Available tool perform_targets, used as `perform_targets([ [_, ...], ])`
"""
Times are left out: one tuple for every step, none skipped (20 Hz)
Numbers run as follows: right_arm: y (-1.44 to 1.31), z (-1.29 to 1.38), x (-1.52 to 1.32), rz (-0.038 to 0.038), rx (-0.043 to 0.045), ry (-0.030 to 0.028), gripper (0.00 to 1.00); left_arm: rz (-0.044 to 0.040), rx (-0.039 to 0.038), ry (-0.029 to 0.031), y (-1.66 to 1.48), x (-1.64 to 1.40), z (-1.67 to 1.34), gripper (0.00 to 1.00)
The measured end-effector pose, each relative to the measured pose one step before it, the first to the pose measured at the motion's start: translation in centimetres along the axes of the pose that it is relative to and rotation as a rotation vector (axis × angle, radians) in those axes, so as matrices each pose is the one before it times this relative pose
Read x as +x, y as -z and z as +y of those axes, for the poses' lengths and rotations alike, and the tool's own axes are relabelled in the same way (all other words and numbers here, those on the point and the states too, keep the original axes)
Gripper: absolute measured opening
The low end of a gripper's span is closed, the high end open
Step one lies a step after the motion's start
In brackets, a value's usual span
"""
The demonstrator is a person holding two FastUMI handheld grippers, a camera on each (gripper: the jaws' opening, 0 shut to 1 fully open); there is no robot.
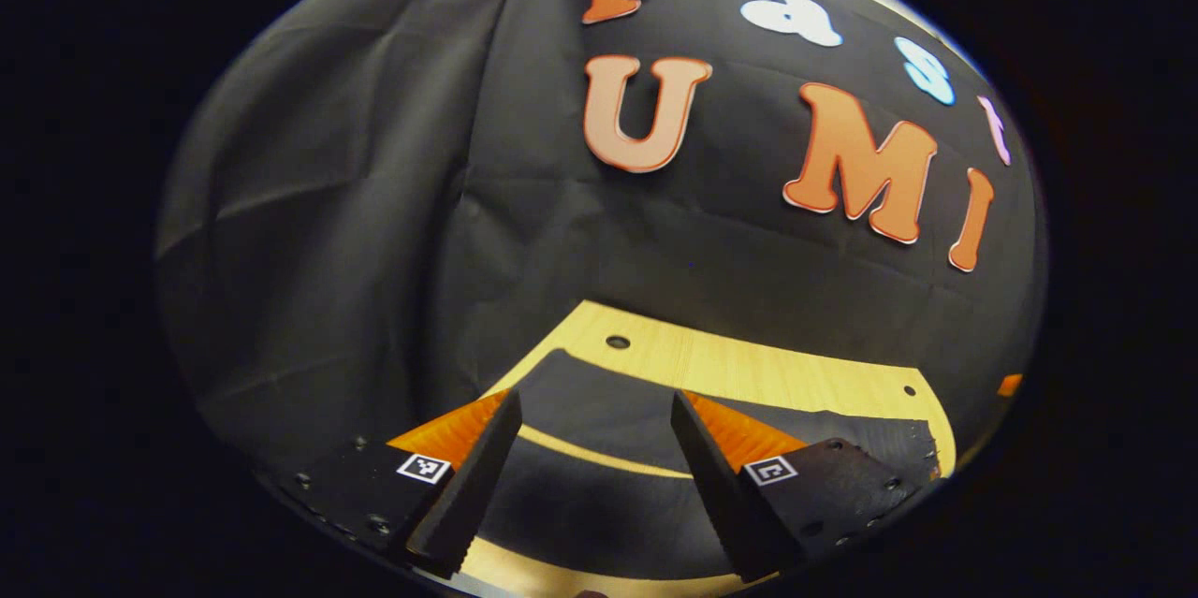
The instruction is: Grasp the waist and the cuffs of the jeans and fold them to make the two legs overlap; first hold the waist and fold one-third of the jeans toward the cuffs, then hold the cuffs and fold the remaining one-third in the same direction to finish folding.
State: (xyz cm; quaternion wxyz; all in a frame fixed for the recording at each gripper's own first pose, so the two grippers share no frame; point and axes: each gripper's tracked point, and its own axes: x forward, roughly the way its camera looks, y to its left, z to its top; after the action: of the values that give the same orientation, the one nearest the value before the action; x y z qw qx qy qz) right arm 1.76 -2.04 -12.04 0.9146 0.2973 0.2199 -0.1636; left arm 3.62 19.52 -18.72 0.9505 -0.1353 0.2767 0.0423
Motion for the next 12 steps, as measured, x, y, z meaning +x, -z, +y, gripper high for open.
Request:
perform_targets([
  [0.873, -0.601, 0.473, 0.03693, 0.03718, 0.01581, 0.97, 0.03582, -0.03006, -0.00001, 1.103, 0.151, 0.959, 0.98],
  [0.852, -0.545, 0.243, 0.04168, 0.02936, 0.01786, 0.97, 0.03739, -0.03237, -0.00298, 1.127, 0.128, 1.174, 0.98],
  [1.049, -0.533, 0.358, 0.04645, 0.02879, 0.01542, 0.98, 0.04028, -0.03926, 0.00095, 0.965, 0.359, 0.957, 0.98],
  [0.811, -0.478, 0.229, 0.03022, 0.03023, 0.00855, 0.98, 0.04558, -0.04492, 0.00361, 1.047, 0.329, 0.733, 0.98],
  [0.634, -0.367, 0.292, 0.02524, 0.03515, 0.01076, 0.98, 0.04601, -0.04835, 0.00802, 0.744, 0.510, 0.668, 0.98],
  [0.793, -0.580, 0.212, 0.02686, 0.03726, 0.01015, 0.98, 0.04651, -0.05043, 0.01253, 1.016, 0.558, 1.105, 0.98],
  [0.675, -0.349, 0.186, 0.02332, 0.03611, 0.01287, 0.98, 0.04707, -0.04796, 0.01324, 0.851, 0.535, 0.903, 0.98],
  [0.674, -0.075, -0.054, 0.02280, 0.03004, 0.01035, 0.98, 0.04675, -0.04522, 0.00295, 1.076, 0.469, 1.424, 0.98],
  [0.577, -0.207, 0.054, 0.01727, 0.02363, 0.00873, 0.98, 0.04556, -0.04508, -0.00603, 0.775, 0.232, 1.684, 0.98],
  [0.730, -0.597, 0.220, 0.00937, 0.01775, 0.01217, 0.98, 0.03365, -0.05184, -0.00140, 0.756, 0.300, 1.774, 0.98],
  [0.617, -0.407, 0.213, 0.01066, 0.01460, 0.01609, 0.98, 0.03164, -0.05308, 0.00358, 0.238, 0.327, 1.321, 0.98],
  [0.487, -0.369, 0.067, 0.01101, 0.01447, 0.01751, 0.98, 0.02837, -0.05360, 0.00043, 0.465, 0.402, 0.979, 0.98],
])
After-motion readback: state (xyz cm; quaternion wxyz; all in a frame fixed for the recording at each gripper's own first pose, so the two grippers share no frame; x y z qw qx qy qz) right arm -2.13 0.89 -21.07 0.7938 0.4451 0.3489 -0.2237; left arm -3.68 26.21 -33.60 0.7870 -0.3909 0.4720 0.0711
